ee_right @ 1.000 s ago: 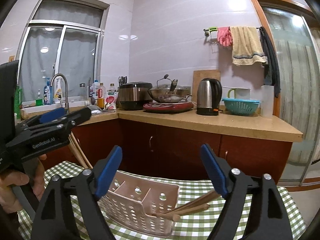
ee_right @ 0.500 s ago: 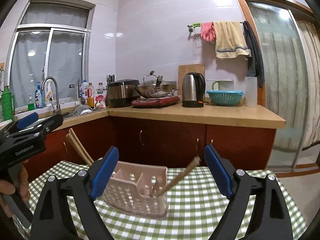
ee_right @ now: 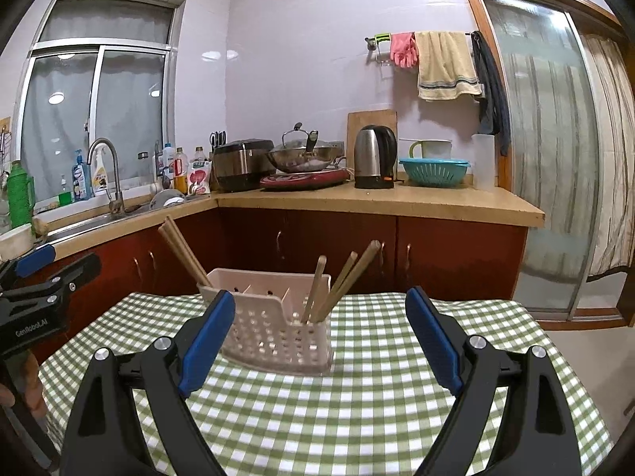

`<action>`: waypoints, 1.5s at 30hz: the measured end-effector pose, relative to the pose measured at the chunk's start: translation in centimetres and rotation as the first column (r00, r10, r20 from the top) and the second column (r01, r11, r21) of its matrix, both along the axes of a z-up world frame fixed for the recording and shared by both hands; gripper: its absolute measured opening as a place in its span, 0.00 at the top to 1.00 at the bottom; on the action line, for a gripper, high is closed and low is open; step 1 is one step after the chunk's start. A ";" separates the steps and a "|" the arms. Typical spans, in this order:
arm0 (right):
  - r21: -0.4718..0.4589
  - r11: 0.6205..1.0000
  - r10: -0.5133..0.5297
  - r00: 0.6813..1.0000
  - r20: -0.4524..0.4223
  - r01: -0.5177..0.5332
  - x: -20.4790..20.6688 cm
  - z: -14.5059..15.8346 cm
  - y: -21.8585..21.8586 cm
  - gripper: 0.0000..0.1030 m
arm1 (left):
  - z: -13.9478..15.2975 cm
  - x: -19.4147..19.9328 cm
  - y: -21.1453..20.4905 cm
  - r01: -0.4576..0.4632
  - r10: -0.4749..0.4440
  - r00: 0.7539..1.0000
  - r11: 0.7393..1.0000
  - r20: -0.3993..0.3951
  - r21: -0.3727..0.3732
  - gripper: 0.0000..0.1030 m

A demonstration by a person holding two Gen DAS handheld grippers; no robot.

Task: Organize utensils

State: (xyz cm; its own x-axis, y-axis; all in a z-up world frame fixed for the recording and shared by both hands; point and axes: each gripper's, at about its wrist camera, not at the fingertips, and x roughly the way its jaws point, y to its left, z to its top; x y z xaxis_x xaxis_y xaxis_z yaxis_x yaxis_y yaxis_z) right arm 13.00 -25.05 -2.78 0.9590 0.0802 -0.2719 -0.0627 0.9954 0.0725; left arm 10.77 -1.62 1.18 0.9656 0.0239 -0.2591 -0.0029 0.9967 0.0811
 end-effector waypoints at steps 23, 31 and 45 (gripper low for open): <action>-0.032 0.999 -0.027 1.000 0.007 0.027 -6.7 1.6 0.2 0.17 | 1.4 -7.4 0.9 -0.026 0.026 1.000 0.998 0.004 -0.048 0.04; -0.039 0.999 -0.026 0.999 0.019 0.027 -7.0 1.7 0.4 0.17 | 1.4 -7.7 1.1 -0.027 0.027 1.000 0.998 0.009 -0.052 0.04; -0.038 0.999 -0.026 0.999 0.022 0.027 -7.0 1.9 0.4 0.17 | 1.7 -8.1 1.3 -0.021 0.022 1.000 0.998 0.006 -0.055 0.04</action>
State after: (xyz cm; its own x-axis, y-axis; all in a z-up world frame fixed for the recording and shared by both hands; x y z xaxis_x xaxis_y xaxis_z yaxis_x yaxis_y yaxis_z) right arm 6.00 -24.69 -0.87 0.9662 0.0444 -0.2538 -0.0372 0.9988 0.0331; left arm 2.72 -0.34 2.91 0.9667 0.0307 -0.2542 -0.0248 0.9994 0.0261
